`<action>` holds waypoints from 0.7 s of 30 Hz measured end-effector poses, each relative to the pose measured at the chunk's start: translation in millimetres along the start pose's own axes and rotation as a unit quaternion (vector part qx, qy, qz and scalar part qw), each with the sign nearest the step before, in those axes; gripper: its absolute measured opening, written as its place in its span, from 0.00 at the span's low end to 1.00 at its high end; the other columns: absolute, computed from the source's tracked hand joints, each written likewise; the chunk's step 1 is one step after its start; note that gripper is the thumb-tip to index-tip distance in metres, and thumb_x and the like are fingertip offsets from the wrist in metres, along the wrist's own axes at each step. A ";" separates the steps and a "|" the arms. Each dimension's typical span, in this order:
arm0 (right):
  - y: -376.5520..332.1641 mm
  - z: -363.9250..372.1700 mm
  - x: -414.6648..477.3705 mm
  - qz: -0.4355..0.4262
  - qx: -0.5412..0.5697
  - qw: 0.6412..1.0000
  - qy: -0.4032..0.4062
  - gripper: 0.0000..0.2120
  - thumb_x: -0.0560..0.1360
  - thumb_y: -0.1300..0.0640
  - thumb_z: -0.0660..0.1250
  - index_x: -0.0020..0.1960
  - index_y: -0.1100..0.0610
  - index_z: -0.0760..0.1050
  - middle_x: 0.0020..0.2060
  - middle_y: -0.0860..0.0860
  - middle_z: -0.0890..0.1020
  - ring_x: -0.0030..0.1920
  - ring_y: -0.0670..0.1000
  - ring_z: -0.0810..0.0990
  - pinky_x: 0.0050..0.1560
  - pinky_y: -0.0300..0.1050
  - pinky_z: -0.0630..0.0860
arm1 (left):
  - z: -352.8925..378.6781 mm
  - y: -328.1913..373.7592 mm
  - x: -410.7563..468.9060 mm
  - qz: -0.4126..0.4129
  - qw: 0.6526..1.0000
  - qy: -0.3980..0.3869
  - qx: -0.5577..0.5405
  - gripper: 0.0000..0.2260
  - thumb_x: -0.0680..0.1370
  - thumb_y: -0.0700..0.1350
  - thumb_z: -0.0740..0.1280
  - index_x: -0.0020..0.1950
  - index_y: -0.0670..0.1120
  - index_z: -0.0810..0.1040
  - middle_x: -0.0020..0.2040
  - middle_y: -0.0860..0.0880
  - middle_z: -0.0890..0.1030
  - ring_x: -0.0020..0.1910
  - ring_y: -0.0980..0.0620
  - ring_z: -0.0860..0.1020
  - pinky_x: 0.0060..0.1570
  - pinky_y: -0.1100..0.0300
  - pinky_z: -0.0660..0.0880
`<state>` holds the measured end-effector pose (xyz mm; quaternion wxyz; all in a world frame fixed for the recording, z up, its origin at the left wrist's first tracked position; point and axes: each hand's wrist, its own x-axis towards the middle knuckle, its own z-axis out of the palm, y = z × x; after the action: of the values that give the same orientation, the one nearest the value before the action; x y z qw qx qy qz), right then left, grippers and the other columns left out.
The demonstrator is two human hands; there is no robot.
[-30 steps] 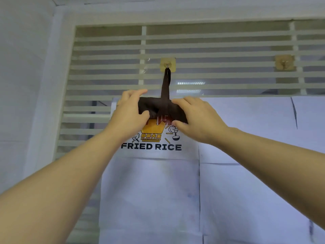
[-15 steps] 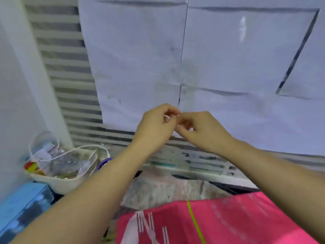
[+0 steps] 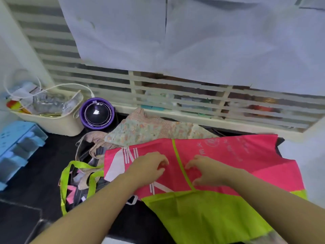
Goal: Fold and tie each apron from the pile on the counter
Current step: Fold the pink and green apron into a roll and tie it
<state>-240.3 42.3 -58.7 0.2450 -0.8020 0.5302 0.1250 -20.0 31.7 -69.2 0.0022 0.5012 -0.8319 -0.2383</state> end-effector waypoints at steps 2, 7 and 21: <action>8.9 18.5 -4.3 0.006 -0.018 1.000 0.015 0.35 0.70 0.52 0.71 0.74 0.49 0.61 0.66 0.53 0.66 0.66 0.55 0.67 0.62 0.44 0.68 | 14.1 -1.1 -1.2 0.013 0.999 -0.014 0.035 0.15 0.79 0.49 0.63 0.66 0.54 0.72 0.64 0.53 0.71 0.60 0.52 0.72 0.58 0.53 0.72; 24.5 59.7 -16.9 0.075 -0.082 0.993 0.044 0.50 0.70 0.47 0.70 0.77 0.44 0.38 0.78 0.52 0.46 0.76 0.56 0.52 0.72 0.54 0.59 | 51.2 -1.3 -7.9 0.038 0.990 -0.051 0.124 0.40 0.73 0.62 0.66 0.78 0.56 0.48 0.77 0.48 0.47 0.76 0.45 0.49 0.74 0.46 0.51; 29.6 34.2 -40.7 0.075 0.067 0.951 0.291 0.12 0.80 0.52 0.61 0.53 0.53 0.81 0.49 0.49 0.84 0.51 0.54 0.81 0.50 0.49 0.75 | 38.3 -5.8 -6.9 0.077 0.993 0.051 0.067 0.35 0.70 0.71 0.46 0.69 0.56 0.71 0.69 0.55 0.69 0.66 0.51 0.70 0.70 0.46 0.59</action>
<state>-281.7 82.9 -76.7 0.1236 -0.7430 0.6444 -0.1318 -21.1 50.4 -103.9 0.0296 0.4463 -0.8809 -0.1549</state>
